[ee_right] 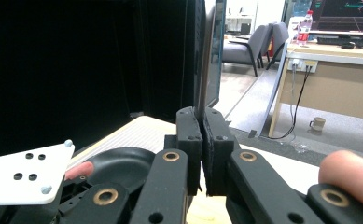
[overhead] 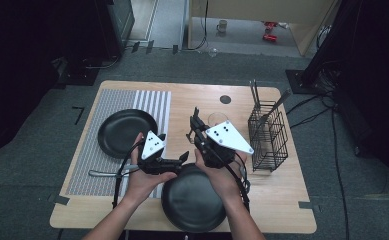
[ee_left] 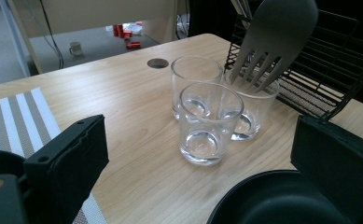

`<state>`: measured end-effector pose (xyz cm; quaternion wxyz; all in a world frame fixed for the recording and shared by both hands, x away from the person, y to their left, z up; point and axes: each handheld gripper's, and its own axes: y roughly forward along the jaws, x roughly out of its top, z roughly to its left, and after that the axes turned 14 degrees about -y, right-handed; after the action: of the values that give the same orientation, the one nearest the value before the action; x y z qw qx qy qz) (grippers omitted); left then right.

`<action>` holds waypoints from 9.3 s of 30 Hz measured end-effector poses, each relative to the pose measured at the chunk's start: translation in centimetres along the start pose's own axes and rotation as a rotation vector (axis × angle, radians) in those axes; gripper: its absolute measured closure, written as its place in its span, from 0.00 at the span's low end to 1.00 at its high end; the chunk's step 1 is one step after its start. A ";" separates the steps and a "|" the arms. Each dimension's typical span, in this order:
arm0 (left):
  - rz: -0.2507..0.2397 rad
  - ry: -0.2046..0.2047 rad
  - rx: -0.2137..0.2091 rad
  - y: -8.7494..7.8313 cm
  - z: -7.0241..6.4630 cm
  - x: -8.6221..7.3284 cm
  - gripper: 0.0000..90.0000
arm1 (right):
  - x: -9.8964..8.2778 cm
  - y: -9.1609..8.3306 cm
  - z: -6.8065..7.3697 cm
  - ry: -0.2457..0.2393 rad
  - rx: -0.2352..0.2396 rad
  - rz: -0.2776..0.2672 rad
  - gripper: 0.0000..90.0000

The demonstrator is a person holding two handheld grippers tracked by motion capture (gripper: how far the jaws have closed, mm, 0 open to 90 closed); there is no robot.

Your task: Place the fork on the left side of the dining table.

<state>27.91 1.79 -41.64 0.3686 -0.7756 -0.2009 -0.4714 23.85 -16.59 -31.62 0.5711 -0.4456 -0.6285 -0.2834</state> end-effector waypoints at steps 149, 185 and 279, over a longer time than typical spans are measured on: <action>-0.235 0.043 -0.169 -6.3 -2.0 7.6 0.82 | -4.6 4.5 4.9 -0.003 0.180 0.069 0.95; -0.239 0.057 -0.124 -6.3 -2.0 7.4 0.88 | -5.1 4.8 5.0 0.004 0.179 0.086 0.95; -0.326 -0.004 0.087 -4.2 3.6 7.8 0.98 | -15.1 -3.2 -4.7 0.063 0.054 0.369 0.00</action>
<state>30.89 6.99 -34.21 0.3201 -0.7169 -0.3452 -0.5142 22.49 -25.66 -44.86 0.6446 -0.5285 -0.5254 -0.1706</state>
